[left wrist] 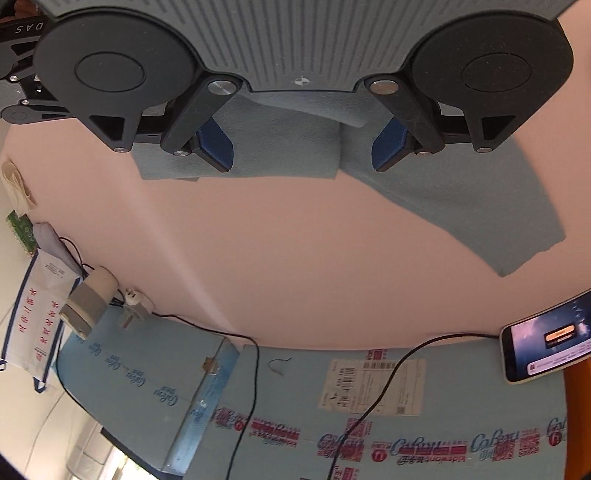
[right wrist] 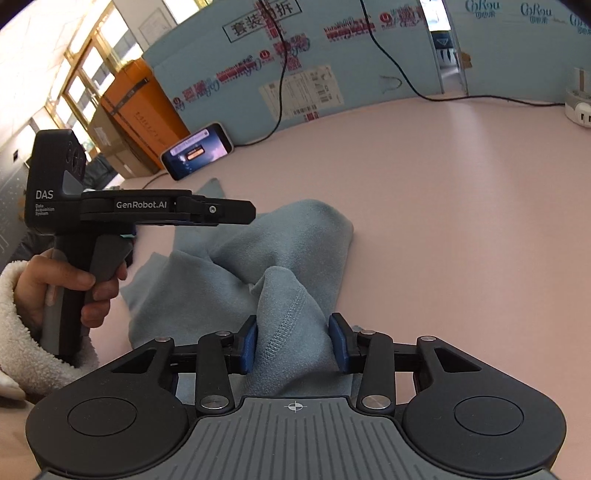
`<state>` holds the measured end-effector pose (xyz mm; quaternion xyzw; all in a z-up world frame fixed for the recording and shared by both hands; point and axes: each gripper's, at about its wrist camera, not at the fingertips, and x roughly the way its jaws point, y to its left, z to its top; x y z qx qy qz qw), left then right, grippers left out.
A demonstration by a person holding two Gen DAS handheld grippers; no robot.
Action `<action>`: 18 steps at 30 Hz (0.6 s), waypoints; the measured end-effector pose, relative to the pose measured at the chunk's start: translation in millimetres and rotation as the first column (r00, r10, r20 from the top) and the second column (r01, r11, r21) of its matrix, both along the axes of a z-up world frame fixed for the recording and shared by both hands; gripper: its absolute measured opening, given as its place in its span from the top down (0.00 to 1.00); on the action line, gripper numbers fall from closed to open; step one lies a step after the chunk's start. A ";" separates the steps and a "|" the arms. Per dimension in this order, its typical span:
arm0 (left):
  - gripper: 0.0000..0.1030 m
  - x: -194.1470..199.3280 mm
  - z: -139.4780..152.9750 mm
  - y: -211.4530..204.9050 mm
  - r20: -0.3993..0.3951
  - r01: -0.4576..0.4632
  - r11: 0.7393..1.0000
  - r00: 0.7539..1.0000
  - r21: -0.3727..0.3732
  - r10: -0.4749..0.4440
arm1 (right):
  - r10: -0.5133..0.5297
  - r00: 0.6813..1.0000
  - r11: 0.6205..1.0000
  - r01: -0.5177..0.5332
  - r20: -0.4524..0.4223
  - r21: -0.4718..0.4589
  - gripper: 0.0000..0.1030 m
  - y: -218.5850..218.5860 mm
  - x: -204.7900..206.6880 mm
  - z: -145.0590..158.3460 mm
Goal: Fold clothes
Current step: 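Grasp the sweatshirt fabric with the right gripper and drag it across the table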
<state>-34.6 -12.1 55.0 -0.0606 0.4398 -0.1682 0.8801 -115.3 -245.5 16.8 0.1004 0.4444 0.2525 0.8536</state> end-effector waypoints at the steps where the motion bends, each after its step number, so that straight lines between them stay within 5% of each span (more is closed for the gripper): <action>1: 0.21 -0.8 3.5 -0.6 -0.020 -0.011 1.000 1.000 0.022 0.011 | 0.000 1.000 1.000 0.000 -0.028 -0.012 0.64 1.2 2.6 2.2; 9: 0.22 -16.1 31.7 11.5 -0.243 -0.112 0.989 0.966 -0.099 0.085 | -0.023 0.990 0.985 -0.001 -0.139 -0.172 0.67 17.4 2.7 19.3; 13: 0.22 -20.1 40.6 16.8 -0.265 -0.115 0.989 0.960 -0.094 0.087 | -0.010 0.993 0.963 -0.023 -0.121 -0.269 0.68 27.6 -6.7 25.9; 18: 0.22 -25.9 42.2 21.9 -0.251 -0.086 0.993 0.966 -0.081 0.063 | -0.078 0.989 0.958 0.040 -0.123 -0.283 0.70 30.3 -10.1 32.8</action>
